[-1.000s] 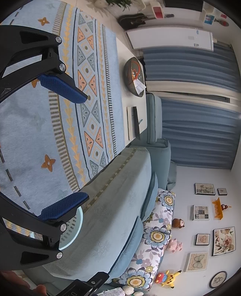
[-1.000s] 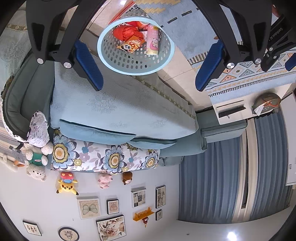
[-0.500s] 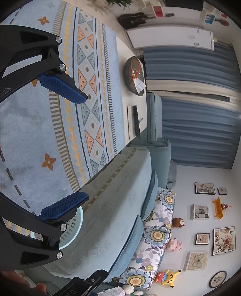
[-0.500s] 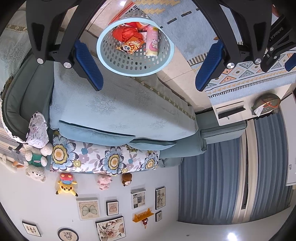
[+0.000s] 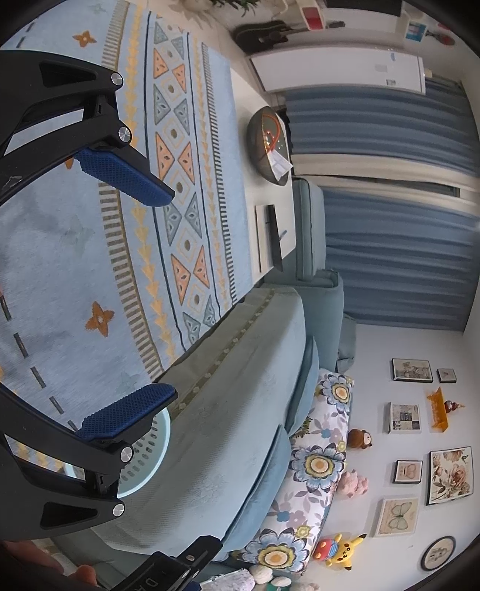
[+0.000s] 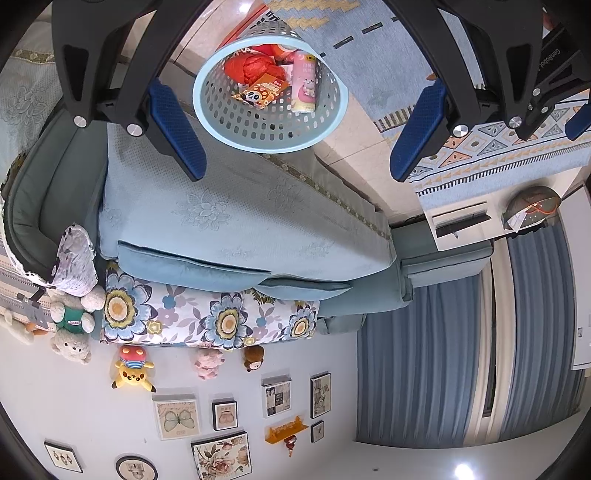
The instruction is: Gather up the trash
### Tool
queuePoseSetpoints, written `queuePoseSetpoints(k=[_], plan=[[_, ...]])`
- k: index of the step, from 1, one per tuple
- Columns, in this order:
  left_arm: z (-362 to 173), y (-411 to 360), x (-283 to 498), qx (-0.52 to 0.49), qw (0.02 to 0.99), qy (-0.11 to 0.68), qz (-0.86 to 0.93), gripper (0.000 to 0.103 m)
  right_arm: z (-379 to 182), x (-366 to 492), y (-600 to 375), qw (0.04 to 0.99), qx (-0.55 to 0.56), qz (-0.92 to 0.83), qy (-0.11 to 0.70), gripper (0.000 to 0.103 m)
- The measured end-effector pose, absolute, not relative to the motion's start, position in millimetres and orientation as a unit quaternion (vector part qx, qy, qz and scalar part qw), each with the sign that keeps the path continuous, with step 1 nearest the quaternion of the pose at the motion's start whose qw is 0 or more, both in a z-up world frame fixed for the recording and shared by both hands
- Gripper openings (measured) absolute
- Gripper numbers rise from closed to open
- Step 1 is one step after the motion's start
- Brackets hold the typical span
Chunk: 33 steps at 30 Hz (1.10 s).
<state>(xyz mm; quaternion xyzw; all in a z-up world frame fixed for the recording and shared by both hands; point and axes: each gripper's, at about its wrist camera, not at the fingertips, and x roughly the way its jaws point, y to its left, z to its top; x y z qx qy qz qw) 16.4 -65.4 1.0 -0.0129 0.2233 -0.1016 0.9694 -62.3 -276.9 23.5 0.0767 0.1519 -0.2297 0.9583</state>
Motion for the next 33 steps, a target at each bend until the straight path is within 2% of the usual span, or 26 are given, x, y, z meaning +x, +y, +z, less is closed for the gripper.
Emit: queuePoseSetpoints(k=[33], plan=[[11, -78, -3, 0.041, 0.983, 0.163, -0.077, 0.095, 23, -59, -273, 0.958, 0.071, -0.225, 0.161, 0.095]])
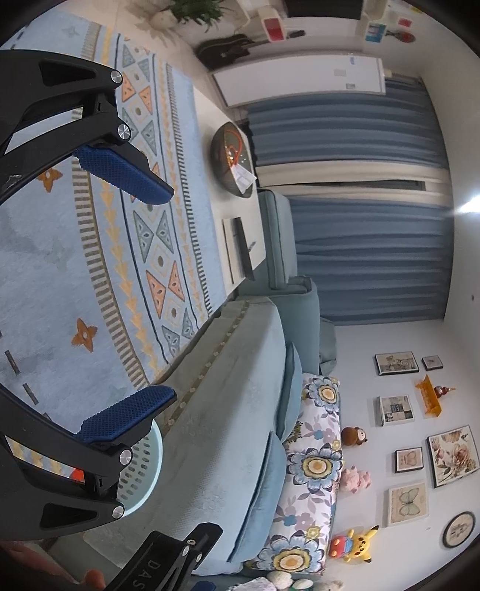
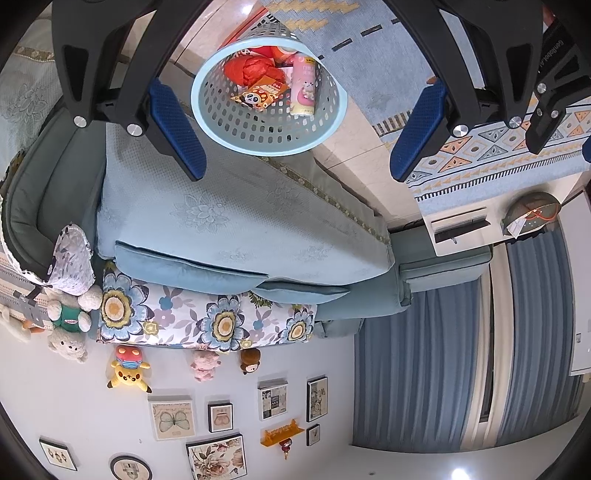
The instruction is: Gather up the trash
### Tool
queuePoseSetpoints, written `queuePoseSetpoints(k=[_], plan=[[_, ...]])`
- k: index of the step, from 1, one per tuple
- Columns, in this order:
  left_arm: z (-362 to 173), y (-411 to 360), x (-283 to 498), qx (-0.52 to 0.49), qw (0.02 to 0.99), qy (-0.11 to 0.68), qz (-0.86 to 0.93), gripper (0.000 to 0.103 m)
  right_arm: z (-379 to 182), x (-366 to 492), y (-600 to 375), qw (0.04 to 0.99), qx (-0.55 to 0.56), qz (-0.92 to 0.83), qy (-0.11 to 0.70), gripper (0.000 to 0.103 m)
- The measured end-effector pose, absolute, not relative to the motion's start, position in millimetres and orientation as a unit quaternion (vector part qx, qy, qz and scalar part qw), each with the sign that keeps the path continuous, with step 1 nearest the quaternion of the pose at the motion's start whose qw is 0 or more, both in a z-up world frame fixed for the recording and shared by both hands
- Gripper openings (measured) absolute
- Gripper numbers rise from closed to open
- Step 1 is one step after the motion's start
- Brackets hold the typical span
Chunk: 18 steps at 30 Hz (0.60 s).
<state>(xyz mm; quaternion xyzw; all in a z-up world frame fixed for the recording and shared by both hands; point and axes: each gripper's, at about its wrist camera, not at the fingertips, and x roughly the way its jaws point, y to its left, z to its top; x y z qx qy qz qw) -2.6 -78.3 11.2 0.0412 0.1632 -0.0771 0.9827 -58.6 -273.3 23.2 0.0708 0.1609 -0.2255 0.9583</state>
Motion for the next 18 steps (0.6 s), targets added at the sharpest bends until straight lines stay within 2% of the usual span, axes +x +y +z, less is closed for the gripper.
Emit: queuePoseSetpoints(k=[18], plan=[[10.0, -79.6, -0.6, 0.046, 0.983, 0.163, -0.077, 0.095, 22.1, -57.0, -271.7, 0.958, 0.071, -0.223, 0.163, 0.095]])
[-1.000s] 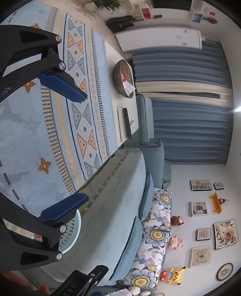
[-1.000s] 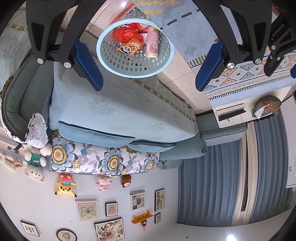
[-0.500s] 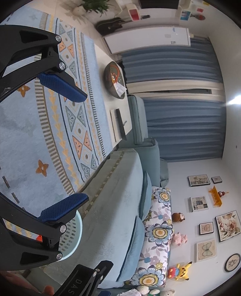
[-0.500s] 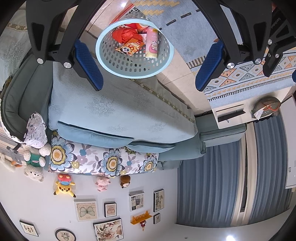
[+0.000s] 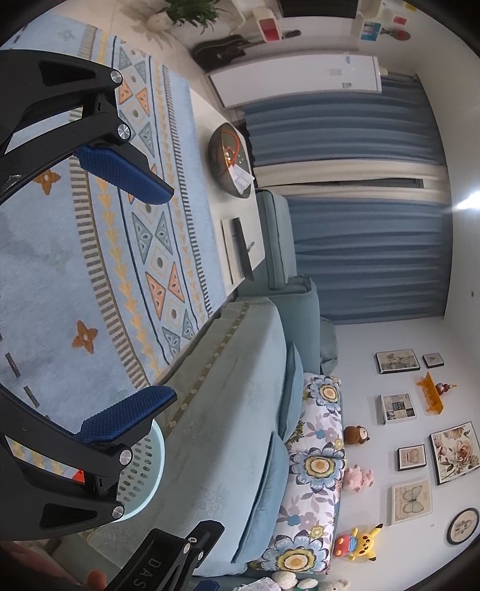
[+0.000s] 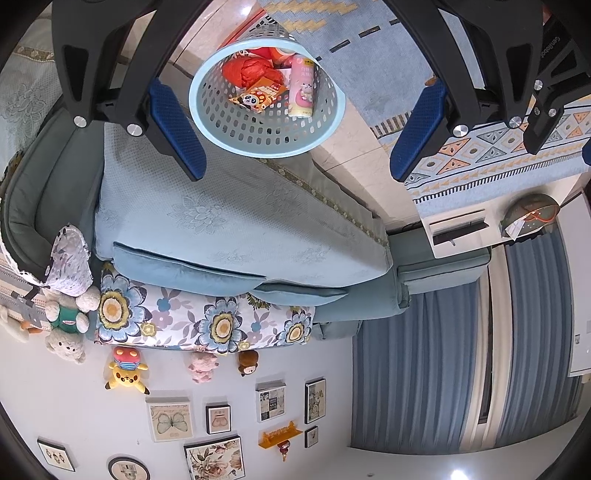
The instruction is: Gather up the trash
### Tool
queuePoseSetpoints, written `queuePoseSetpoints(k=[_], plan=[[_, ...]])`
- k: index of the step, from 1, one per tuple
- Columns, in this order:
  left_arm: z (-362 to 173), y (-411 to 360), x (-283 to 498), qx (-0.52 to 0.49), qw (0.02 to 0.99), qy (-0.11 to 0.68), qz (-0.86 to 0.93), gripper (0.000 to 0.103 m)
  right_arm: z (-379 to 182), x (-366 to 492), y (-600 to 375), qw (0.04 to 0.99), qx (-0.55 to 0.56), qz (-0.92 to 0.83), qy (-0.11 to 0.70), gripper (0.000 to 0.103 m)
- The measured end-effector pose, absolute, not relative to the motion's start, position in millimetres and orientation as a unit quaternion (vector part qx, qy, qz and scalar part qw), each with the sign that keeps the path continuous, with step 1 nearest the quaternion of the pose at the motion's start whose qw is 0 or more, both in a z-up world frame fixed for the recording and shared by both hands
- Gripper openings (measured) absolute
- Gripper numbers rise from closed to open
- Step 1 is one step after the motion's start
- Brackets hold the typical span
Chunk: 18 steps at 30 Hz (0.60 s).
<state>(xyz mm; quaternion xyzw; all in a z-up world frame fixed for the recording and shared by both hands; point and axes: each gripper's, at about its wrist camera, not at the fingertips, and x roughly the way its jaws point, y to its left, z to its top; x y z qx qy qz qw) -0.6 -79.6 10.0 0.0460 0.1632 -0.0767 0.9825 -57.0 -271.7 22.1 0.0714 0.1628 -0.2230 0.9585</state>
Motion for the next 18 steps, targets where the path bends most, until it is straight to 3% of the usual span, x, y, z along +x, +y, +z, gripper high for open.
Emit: queuePoseSetpoints(k=[18], plan=[[8.3, -76.5, 1.3, 0.04, 0.981, 0.173, -0.08, 0.095, 19.2, -52.1, -272.6, 0.958, 0.077, -0.217, 0.171, 0.095]])
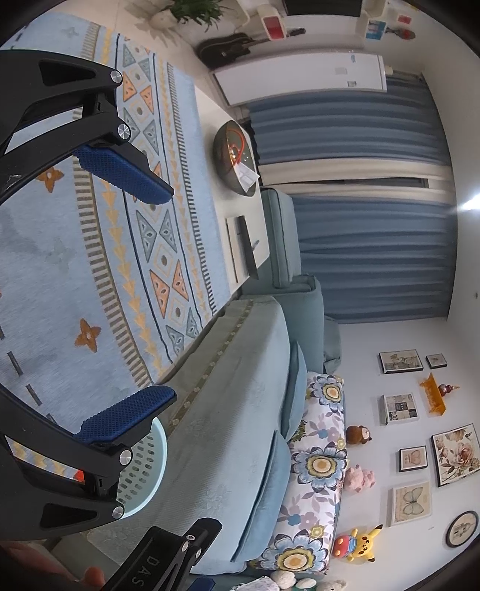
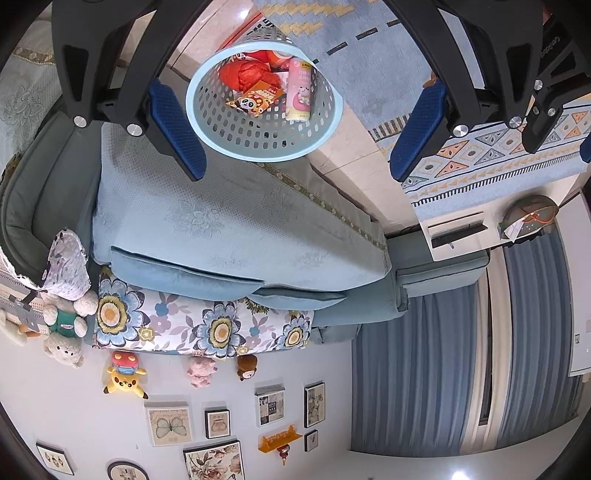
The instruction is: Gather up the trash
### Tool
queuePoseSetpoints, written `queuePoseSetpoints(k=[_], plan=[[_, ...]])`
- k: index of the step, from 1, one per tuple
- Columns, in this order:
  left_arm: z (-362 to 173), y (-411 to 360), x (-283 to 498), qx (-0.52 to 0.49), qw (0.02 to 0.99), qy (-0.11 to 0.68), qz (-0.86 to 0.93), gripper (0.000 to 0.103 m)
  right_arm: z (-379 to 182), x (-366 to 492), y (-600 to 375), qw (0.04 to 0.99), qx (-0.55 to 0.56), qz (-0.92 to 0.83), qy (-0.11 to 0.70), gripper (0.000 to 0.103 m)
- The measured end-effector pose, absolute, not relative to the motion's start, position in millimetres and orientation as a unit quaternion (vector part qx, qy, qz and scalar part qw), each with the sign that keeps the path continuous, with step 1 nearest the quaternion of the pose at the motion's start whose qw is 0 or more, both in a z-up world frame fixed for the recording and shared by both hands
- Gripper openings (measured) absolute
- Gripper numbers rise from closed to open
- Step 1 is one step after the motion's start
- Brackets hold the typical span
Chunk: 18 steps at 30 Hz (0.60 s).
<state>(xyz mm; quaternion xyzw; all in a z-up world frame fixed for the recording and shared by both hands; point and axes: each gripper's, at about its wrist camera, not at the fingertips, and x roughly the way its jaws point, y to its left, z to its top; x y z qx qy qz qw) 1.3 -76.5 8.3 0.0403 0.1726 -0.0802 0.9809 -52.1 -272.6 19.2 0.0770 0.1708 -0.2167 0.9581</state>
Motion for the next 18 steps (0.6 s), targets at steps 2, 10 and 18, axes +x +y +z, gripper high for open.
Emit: queuePoseSetpoints(k=[2, 10, 18], plan=[[8.3, -76.5, 1.4, 0.04, 0.981, 0.173, -0.08, 0.095, 19.0, -51.7, -272.9, 0.958, 0.077, -0.217, 0.169, 0.095], [9.2, -76.1, 1.1, 0.04, 0.98, 0.175, -0.082, 0.095, 18.9, -51.5, -274.6, 0.958, 0.077, -0.216, 0.17, 0.095], [9.6, -75.6, 1.1, 0.039, 0.98, 0.175, -0.082, 0.095, 18.5, -51.7, -276.7, 0.959, 0.076, -0.215, 0.17, 0.095]])
